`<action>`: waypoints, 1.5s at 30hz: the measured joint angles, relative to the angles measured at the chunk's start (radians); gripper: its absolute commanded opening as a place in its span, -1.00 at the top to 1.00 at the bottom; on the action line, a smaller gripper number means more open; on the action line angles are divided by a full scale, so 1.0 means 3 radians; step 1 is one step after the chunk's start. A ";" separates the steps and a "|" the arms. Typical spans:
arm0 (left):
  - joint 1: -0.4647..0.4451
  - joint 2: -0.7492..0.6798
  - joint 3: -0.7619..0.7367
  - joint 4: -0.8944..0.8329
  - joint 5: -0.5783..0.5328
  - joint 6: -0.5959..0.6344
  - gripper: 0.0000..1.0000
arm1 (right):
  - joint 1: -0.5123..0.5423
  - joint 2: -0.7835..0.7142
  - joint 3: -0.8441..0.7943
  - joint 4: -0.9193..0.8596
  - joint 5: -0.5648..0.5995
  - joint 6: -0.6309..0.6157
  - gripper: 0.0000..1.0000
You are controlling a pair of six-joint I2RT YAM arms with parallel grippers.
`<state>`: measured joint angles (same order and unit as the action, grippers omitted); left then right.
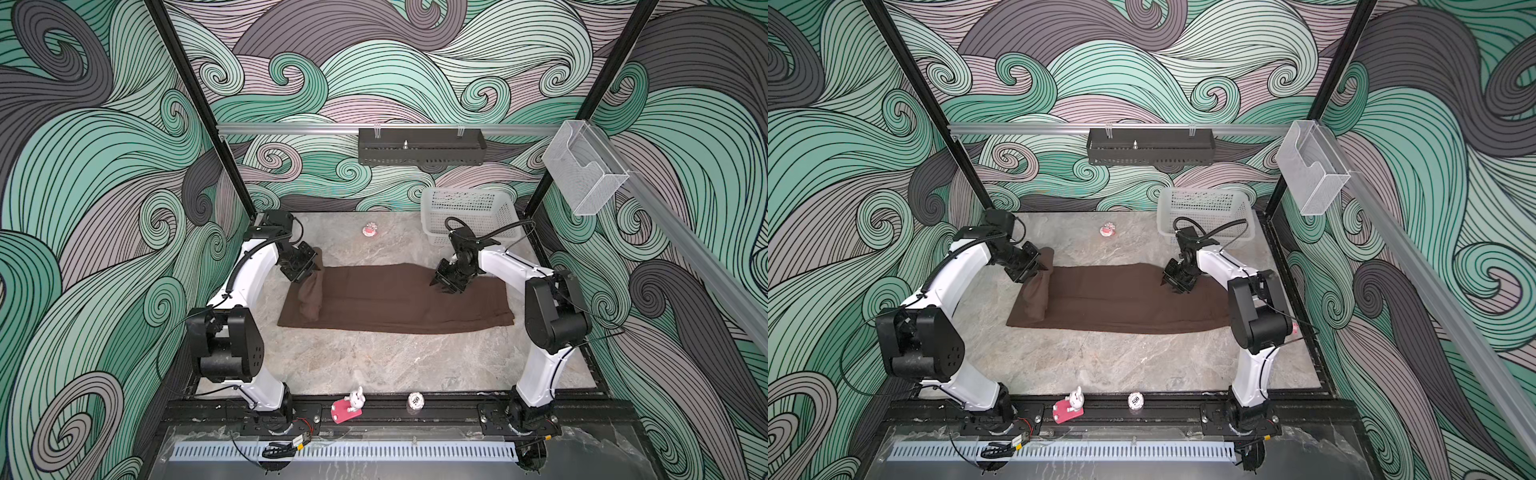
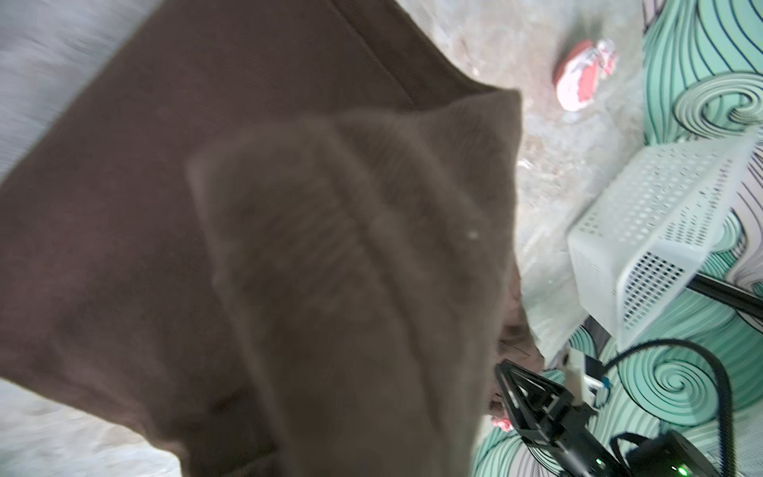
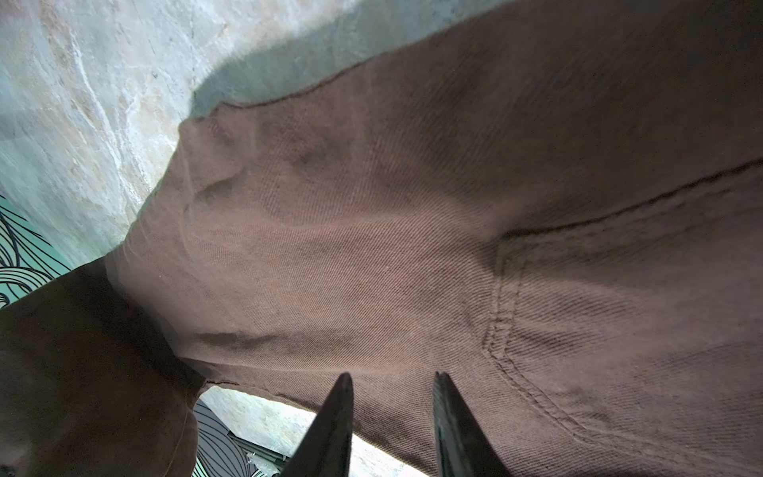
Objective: Fold and stack the trousers
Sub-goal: 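Lift the leg ends with the left gripper and fold them toward the right gripper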
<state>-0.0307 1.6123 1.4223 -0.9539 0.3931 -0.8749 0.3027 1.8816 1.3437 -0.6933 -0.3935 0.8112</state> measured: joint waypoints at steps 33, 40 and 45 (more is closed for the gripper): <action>-0.1221 0.0973 0.0304 0.0847 0.0024 -0.1068 1.00 | -0.0383 0.0000 -0.0219 -0.0075 -0.0027 -0.0205 0.30; -0.1291 0.1214 0.0430 0.0914 0.0013 -0.1080 0.98 | -0.0411 -0.0001 -0.0261 -0.0074 -0.0029 -0.0237 0.30; -0.1319 0.1400 0.0477 0.0969 0.0031 -0.1071 0.42 | -0.0412 -0.0001 -0.0261 -0.0075 -0.0031 -0.0239 0.30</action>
<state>-0.4263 2.0323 1.5654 -0.6632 0.4023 -1.1961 0.1791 1.8812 1.2655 -0.7158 -0.4026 0.7395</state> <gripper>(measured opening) 0.190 0.352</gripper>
